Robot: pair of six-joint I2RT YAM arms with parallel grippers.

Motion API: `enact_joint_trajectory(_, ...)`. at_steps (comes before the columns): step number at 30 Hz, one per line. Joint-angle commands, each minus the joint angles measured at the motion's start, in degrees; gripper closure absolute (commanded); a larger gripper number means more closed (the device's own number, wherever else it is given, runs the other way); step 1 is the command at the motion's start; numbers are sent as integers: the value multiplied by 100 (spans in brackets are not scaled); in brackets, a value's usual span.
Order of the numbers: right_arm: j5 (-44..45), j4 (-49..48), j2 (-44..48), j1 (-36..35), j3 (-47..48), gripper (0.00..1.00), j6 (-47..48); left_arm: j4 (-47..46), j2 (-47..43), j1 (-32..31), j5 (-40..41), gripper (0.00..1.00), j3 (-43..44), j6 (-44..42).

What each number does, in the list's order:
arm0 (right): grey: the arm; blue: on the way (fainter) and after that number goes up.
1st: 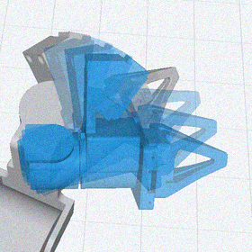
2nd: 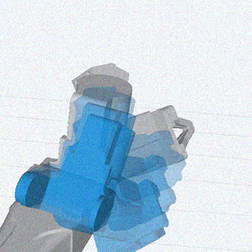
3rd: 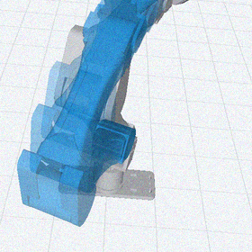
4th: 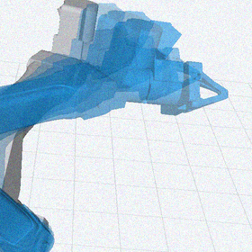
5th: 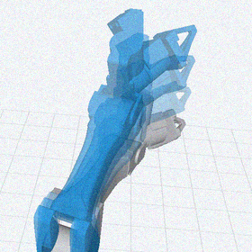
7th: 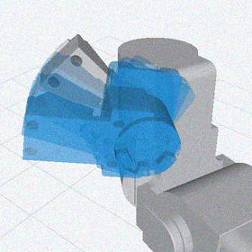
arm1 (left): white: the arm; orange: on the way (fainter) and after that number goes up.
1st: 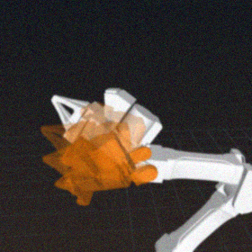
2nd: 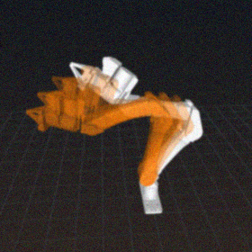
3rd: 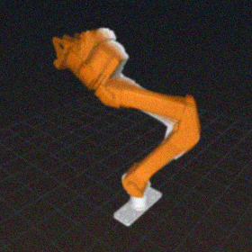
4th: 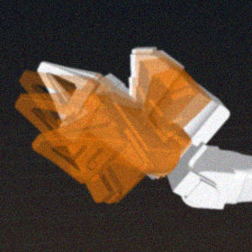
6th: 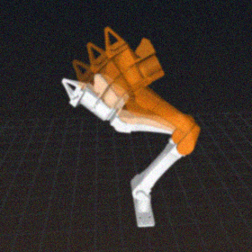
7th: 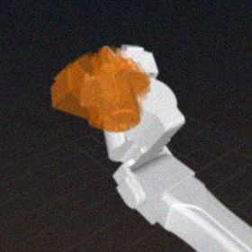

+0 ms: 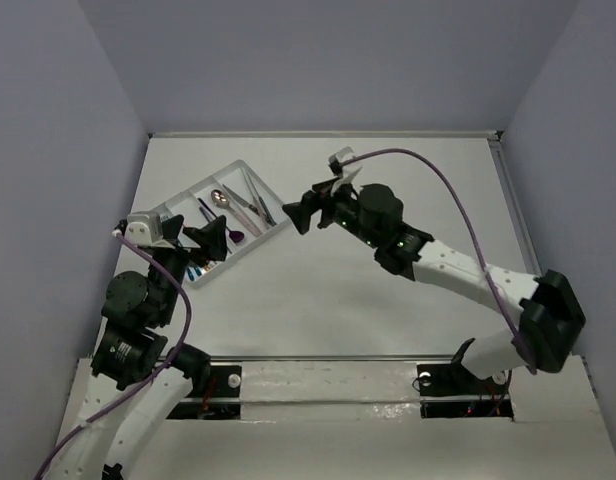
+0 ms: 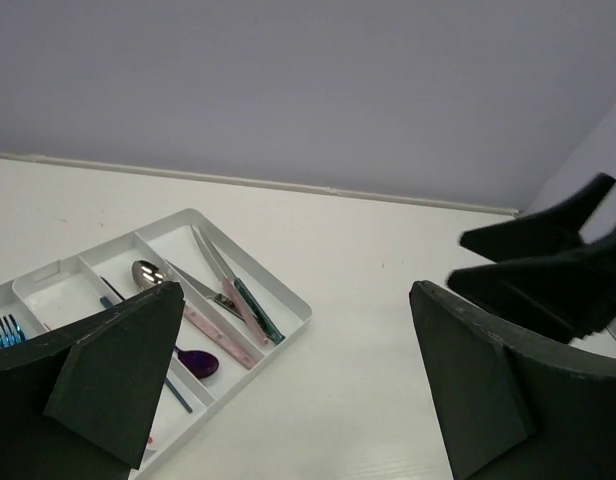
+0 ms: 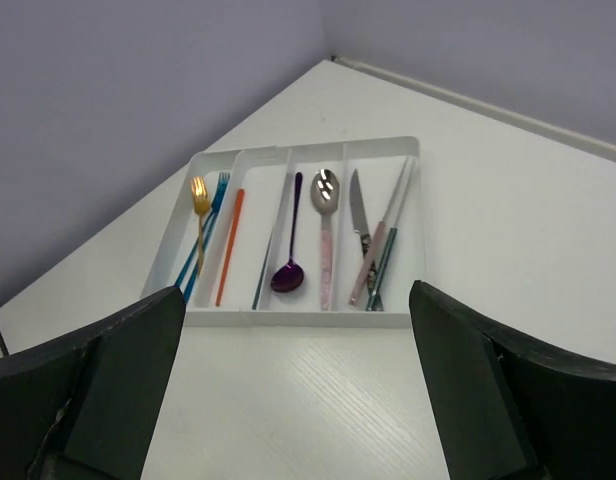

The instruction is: Sort the eating utensils into containers

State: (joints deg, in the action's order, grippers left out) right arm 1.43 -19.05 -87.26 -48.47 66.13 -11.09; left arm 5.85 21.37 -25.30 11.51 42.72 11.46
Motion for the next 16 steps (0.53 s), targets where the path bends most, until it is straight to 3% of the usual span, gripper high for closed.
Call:
enact_joint_trajectory(1,1347,-425,1609,-31,-1553,0,222,-215,236,34,36,1,17,58)
enact_joint_trajectory(8,2308,602,4791,-31,-3244,0,-244,-294,369,34,-70,1,175,172)
enact_joint_trajectory(12,2738,1393,5919,-31,-3545,0,-279,-444,193,34,-324,1,254,172)
enact_joint_trajectory(16,2740,1718,6256,-31,-3458,0,-262,-549,359,34,-631,1,482,260)
